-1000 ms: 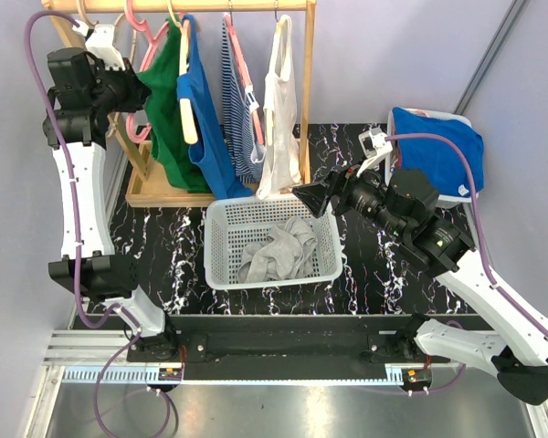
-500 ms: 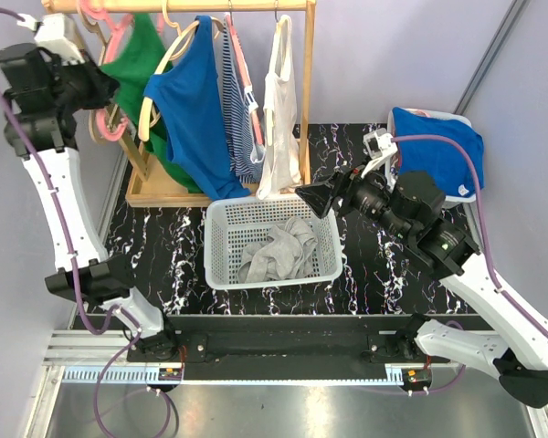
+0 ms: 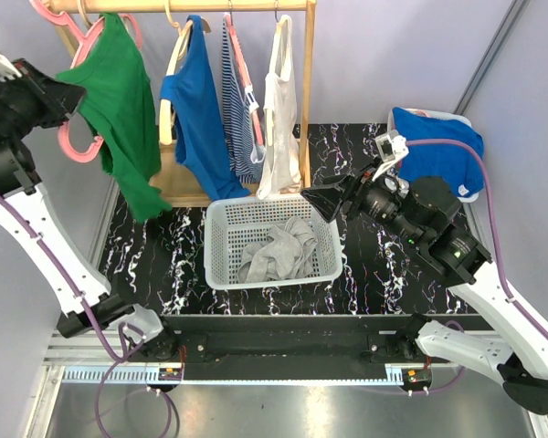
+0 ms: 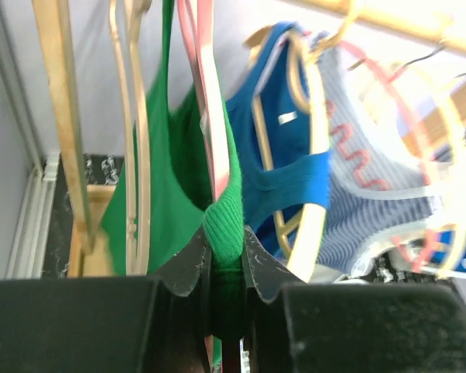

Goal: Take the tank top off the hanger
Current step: Pick up the hanger from the clothesline.

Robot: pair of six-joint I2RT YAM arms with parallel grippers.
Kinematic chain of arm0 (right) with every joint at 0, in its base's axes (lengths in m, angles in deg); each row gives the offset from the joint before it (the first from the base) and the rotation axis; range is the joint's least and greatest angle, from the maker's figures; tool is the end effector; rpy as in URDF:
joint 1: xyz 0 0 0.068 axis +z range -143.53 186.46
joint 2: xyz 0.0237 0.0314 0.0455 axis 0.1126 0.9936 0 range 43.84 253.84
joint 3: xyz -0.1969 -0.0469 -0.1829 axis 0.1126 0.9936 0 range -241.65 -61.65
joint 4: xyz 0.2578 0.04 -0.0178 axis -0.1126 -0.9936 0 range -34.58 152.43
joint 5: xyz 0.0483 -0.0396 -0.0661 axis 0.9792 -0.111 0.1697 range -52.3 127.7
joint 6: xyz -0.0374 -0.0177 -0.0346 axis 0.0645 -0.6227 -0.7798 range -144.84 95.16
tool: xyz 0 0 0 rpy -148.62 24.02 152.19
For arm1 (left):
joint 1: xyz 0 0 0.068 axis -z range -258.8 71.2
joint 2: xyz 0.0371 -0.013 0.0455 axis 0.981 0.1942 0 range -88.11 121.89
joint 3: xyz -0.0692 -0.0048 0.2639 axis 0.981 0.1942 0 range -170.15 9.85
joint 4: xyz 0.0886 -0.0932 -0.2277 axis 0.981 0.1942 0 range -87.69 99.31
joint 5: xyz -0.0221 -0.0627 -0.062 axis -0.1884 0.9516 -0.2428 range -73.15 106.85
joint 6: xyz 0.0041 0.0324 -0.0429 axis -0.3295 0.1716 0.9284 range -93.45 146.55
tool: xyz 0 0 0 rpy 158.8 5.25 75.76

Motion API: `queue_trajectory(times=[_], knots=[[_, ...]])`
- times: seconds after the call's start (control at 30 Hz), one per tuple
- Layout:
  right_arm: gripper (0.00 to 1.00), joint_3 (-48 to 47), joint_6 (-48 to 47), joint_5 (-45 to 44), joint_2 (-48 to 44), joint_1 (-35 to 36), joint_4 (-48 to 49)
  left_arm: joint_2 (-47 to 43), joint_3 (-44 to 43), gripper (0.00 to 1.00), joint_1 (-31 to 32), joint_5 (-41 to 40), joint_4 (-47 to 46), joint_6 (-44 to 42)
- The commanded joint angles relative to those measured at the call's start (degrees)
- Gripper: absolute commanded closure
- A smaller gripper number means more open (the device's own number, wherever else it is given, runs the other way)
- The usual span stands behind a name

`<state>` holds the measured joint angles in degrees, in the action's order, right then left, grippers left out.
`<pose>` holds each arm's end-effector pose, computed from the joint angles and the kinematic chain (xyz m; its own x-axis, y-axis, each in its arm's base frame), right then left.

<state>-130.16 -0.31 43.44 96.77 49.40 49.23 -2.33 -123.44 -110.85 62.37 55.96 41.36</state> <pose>0.1368 0.1320 0.4522 -0.2840 0.2999 -0.9107 -0.6958 0.5890 0.4110 0.2001 0.0953 0.5875 -0.1463 -0.3029 -0.9417 0.1986 0.9236 -0.3280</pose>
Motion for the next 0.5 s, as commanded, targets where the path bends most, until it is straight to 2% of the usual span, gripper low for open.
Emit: queue_trajectory(times=[0.0,0.07,0.1,0.13,0.17,0.2,0.23,0.3,0.47], knots=[[0.17,-0.7,1.0,1.6,-2.0,-0.4,0.5,-3.6,-10.1,1.00,-3.0,18.7,-17.2,5.8],[0.16,-0.6,1.3,1.4,-2.9,-0.3,0.5,-6.3,-7.0,1.00,-4.0,23.5,-22.4,11.7],[0.16,-0.5,1.3,1.4,-3.1,-0.3,0.6,-7.9,-0.5,1.00,-4.1,27.5,-31.1,14.2],[0.17,-0.4,1.4,1.3,-3.4,-0.3,0.4,-11.5,3.2,1.00,-4.7,29.7,-37.5,21.9],[0.16,-0.4,1.6,1.3,-3.8,-0.3,0.4,-13.0,7.4,1.00,-4.9,31.9,-45.7,27.9],[0.17,-0.4,1.6,1.4,-4.1,-0.3,0.2,-14.0,10.1,1.00,-5.1,35.5,-63.7,34.6],[0.17,-0.3,1.7,1.3,-4.1,-0.3,0.2,-14.5,11.6,1.00,-5.2,36.7,-70.1,45.0],[0.17,-0.2,1.9,1.3,-4.9,-0.3,0.0,-13.7,9.0,1.00,-5.2,38.9,-73.9,48.5],[0.17,0.0,2.2,1.3,-5.8,-0.3,-0.3,-11.7,1.8,1.00,-5.2,39.3,-74.3,51.6]])
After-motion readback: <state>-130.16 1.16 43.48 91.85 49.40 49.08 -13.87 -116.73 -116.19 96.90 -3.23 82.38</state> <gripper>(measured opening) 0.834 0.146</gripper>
